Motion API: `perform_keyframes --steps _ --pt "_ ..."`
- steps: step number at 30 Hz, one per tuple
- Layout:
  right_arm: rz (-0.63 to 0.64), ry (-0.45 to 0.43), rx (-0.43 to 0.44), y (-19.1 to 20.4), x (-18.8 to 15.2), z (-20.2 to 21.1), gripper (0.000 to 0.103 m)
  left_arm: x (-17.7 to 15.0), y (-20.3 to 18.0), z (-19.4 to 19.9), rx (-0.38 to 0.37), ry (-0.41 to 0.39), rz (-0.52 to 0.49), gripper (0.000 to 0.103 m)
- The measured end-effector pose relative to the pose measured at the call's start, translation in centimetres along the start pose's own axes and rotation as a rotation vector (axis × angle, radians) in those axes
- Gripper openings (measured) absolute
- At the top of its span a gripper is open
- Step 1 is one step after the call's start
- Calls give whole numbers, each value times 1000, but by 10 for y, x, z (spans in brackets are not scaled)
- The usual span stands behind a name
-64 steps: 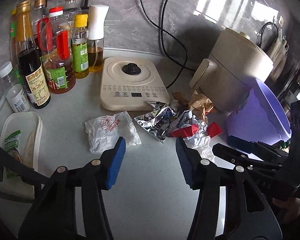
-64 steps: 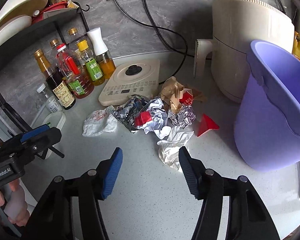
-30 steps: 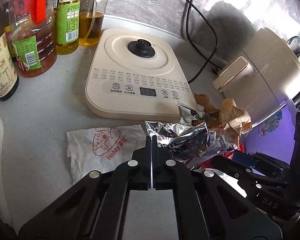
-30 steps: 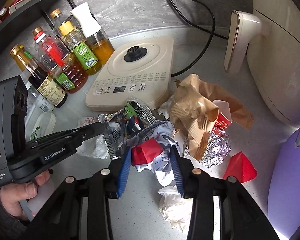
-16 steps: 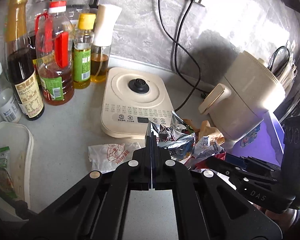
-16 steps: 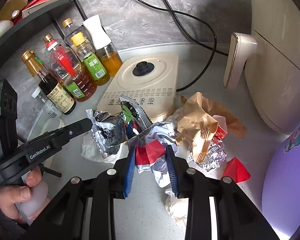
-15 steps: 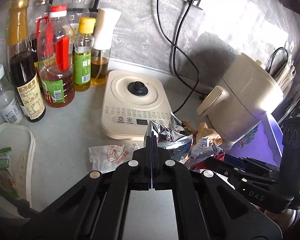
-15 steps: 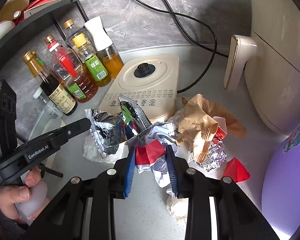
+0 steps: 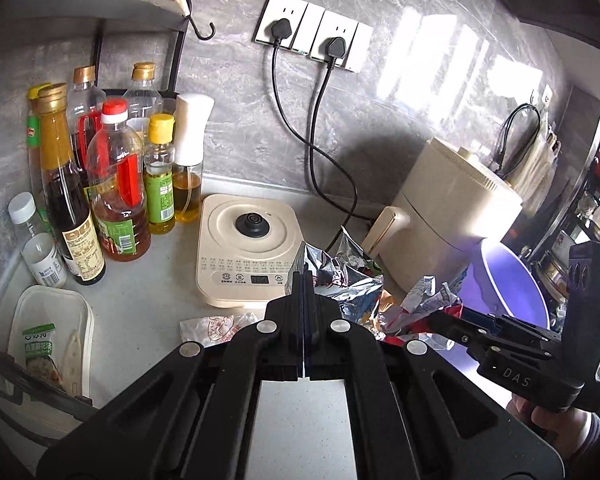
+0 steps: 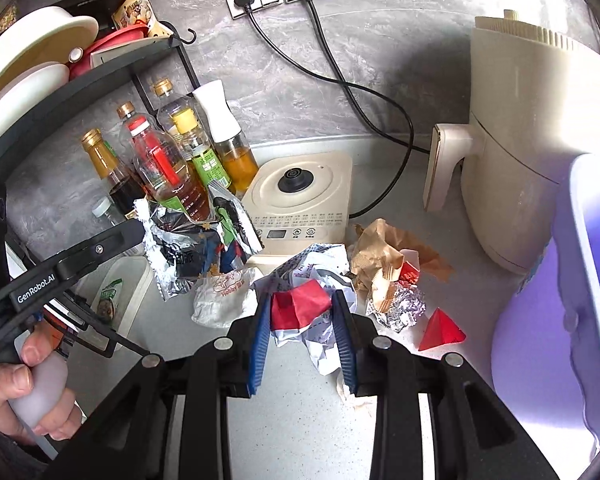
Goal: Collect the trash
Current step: 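Carry the foil and paper to the lavender bucket and release both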
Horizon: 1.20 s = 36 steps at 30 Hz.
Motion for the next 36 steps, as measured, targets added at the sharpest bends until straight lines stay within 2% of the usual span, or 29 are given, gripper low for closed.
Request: perform_keyframes --steps 10,18,20,22,28,36 --pt "-15 -181 -90 -21 32 88 30 21 -50 20 -95 -49 -66 1" --pt "-47 -282 -222 -60 45 145 31 23 -105 21 -201 -51 -134 1" --pt "-65 -297 -289 -77 44 158 38 24 -119 21 -227 -49 -152 1" --pt "-89 -320 -376 -95 41 174 66 23 -134 19 -257 -46 -169 1" --pt "-183 -315 -425 -130 14 199 68 17 -181 14 -352 -26 -221 1" --pt "-258 -304 -458 -150 -24 226 69 10 -239 5 -448 2 -279 1"
Point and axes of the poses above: each gripper's, at about its wrist camera, not at the fingertips, and z roughly against the way its jaws point, y to its left, x to its top, the point moved 10 cm from there along -z, roughly the way its jaws point, and after that the axes turned 6 degrees about x, right-handed, at the moved point
